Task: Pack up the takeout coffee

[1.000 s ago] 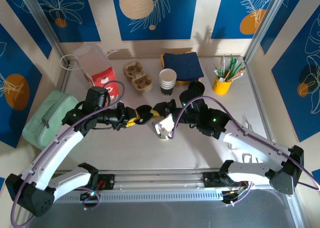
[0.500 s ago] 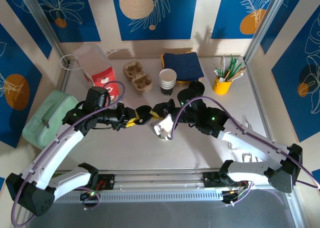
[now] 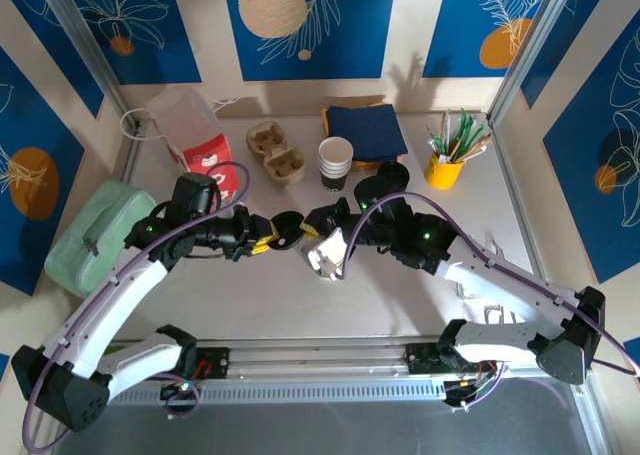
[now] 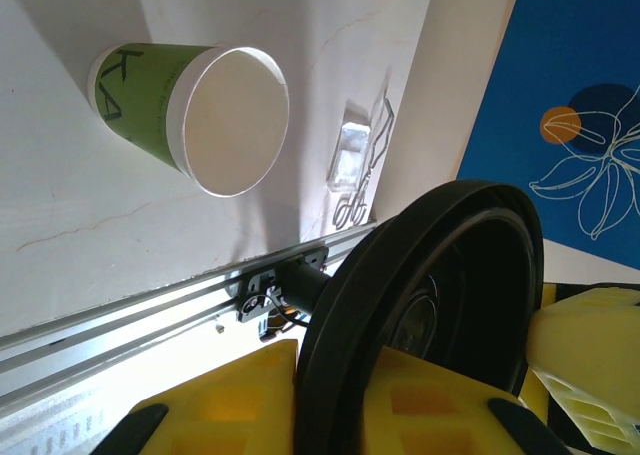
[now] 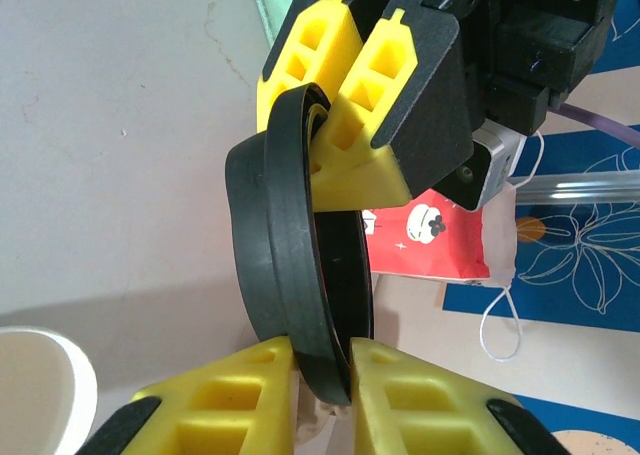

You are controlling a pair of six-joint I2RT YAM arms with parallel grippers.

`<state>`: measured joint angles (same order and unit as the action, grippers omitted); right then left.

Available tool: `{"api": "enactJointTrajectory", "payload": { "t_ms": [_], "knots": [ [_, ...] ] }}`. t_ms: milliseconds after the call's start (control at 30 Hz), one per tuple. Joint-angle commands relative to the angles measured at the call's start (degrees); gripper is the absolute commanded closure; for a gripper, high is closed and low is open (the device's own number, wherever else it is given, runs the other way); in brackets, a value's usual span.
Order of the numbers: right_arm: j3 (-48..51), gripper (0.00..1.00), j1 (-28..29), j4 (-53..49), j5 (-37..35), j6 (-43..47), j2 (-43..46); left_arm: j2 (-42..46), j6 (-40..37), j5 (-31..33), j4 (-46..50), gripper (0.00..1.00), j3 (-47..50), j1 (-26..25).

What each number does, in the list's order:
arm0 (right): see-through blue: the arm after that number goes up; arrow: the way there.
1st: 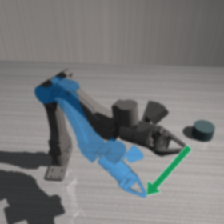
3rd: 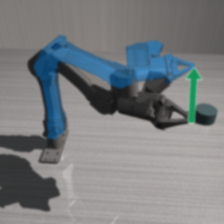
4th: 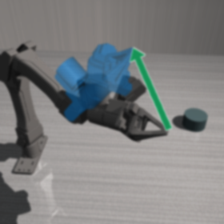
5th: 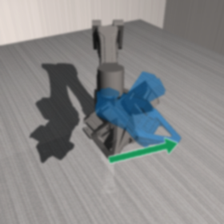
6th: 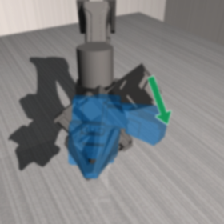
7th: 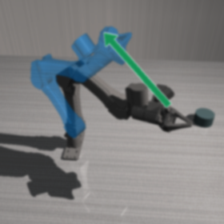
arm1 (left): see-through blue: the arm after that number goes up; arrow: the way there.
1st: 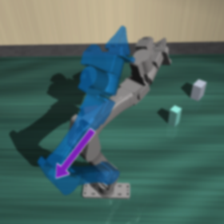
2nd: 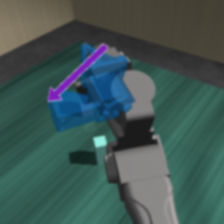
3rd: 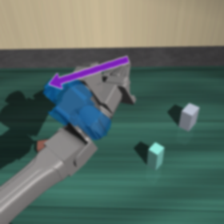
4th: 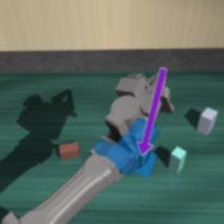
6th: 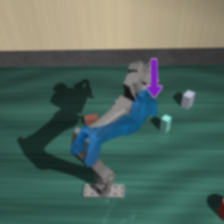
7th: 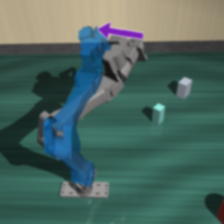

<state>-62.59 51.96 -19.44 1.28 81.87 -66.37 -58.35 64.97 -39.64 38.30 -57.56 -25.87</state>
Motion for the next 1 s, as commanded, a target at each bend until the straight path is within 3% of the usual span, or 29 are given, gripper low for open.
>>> {"api": "enactJointTrajectory", "payload": {
  "t_ms": [0, 133, 333, 467, 600, 833, 967],
  "knots": [
    [-0.31, 0.82, 0.85, -0.87, 0.80, 0.31, -0.26, 0.32, -0.85, -1.88, -1.21, 0.82, -0.10, 0.36],
    [0.53, 0.84, 1.04, -0.51, 0.84, 0.40, 0.17, 0.60, 0.44, -2.06, -3.15, 0.81, -0.01, 0.37],
    [1.46, 0.88, 1.40, -0.92, 0.48, -0.71, 1.29, 0.94, 1.73, -2.15, -5.26, 0.72, -0.54, 0.38],
    [1.66, 0.96, 1.64, -2.47, 2.32, -3.42, 2.84, 2.19, 0.63, 0.54, -4.74, 0.58, -2.05, 0.55],
    [2.71, 0.97, 2.82, -2.61, 1.72, -5.54, 4.54, 2.46, -1.37, 2.82, -2.03, 0.47, -3.26, 1.16],
    [2.91, 0.98, 5.28, -5.71, -2.23, -11.15, 6.13, 3.17, -9.84, 13.11, 10.84, 0.37, -11.03, 2.48],
    [0.18, 1.00, 5.68, -7.59, -1.87, -25.75, 6.36, 4.61, -14.73, 22.01, 16.71, 0.36, -15.33, 2.75]
  ]
}}
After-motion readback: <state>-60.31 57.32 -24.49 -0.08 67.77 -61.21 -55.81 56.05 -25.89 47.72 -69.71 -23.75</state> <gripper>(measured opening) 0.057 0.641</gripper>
